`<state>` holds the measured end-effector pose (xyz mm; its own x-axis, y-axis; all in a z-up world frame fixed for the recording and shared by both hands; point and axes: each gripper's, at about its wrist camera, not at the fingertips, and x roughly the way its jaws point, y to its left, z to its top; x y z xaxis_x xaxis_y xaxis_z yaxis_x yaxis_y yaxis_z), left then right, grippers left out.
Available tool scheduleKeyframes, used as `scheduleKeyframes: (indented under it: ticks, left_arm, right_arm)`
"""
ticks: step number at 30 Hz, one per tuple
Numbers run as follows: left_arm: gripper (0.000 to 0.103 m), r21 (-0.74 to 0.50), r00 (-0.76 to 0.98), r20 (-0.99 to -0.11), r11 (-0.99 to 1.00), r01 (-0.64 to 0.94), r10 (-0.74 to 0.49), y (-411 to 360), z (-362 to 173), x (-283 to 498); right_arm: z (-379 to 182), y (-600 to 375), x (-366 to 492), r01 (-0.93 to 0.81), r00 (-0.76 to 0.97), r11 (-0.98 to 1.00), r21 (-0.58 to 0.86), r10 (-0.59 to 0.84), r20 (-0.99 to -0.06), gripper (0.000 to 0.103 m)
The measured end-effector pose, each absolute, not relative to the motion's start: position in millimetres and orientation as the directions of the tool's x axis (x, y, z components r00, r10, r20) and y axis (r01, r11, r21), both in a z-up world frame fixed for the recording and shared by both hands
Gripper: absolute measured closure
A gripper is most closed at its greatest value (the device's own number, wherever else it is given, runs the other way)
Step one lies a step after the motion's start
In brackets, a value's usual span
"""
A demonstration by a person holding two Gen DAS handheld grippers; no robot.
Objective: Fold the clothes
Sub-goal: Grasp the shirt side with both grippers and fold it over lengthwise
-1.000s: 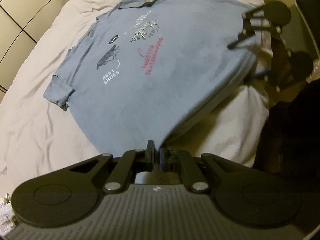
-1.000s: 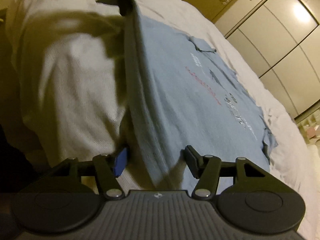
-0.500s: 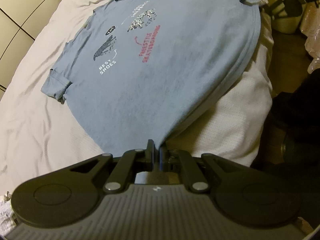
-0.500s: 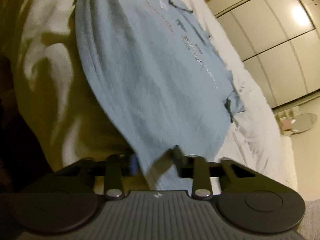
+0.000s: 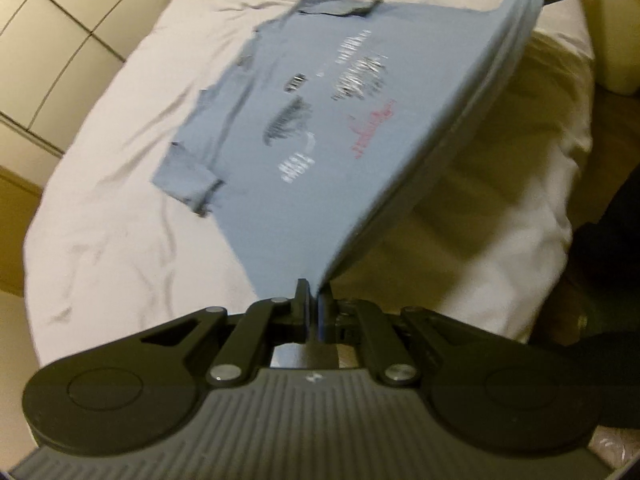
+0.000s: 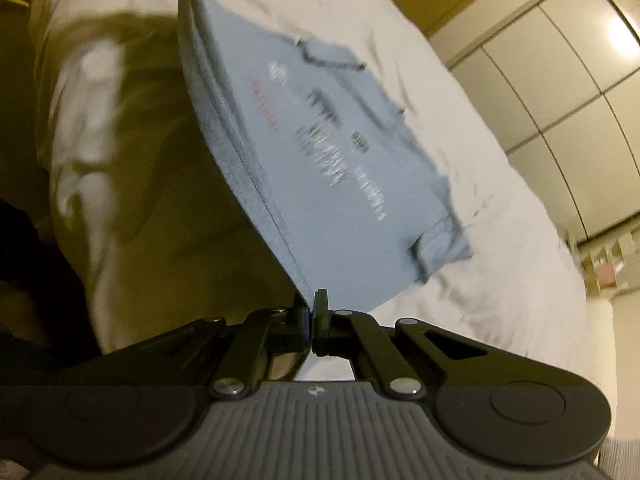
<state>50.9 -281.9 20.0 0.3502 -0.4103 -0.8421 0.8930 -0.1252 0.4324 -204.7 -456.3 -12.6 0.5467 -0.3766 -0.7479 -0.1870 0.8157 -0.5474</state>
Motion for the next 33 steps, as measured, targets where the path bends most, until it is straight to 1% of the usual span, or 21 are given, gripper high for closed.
scheduleKeyframes:
  ticks: [3, 5, 8, 12, 19, 22, 29, 33]
  left_arm:
    - [0.1, 0.459, 0.391, -0.825, -0.081, 0.885, -0.408, -307, 35, 60]
    - [0.1, 0.456, 0.398, -0.819, -0.048, 0.888, -0.414, -326, 42, 74]
    - [0.1, 0.449, 0.399, -0.81, -0.018, 0.893, -0.429, -354, 49, 97]
    - [0.1, 0.427, 0.374, -0.805, -0.012, 0.904, -0.461, -392, 52, 135]
    - [0.1, 0.326, 0.26, -0.832, -0.052, 0.944, -0.489, -455, 43, 221]
    - [0.1, 0.31, 0.231, -0.84, -0.084, 0.947, -0.49, -482, 37, 253]
    - [0.1, 0.253, 0.196, -0.866, -0.065, 0.965, -0.461, -539, 2, 311]
    - [0.1, 0.234, 0.194, -0.882, -0.042, 0.971, -0.429, -567, -23, 333]
  right_arm:
    - [11, -490, -187, -0.215, 0.564, 0.82, -0.53, -0.339, -0.753, 0.103]
    - [20, -515, -169, -0.238, 0.568, 0.814, -0.53, -0.326, -0.756, 0.103]
    - [26, -550, -136, -0.269, 0.547, 0.806, -0.527, -0.323, -0.773, 0.103]
    - [32, -591, -91, -0.267, 0.51, 0.812, -0.518, -0.337, -0.791, 0.103]
    - [13, -649, -20, -0.279, 0.408, 0.817, -0.505, -0.375, -0.832, 0.103]
    - [6, -672, 7, -0.266, 0.38, 0.832, -0.487, -0.374, -0.846, 0.103]
    - [-15, -724, 57, -0.234, 0.341, 0.866, -0.443, -0.354, -0.871, 0.103]
    - [-35, -756, 77, -0.232, 0.332, 0.882, -0.41, -0.324, -0.886, 0.103]
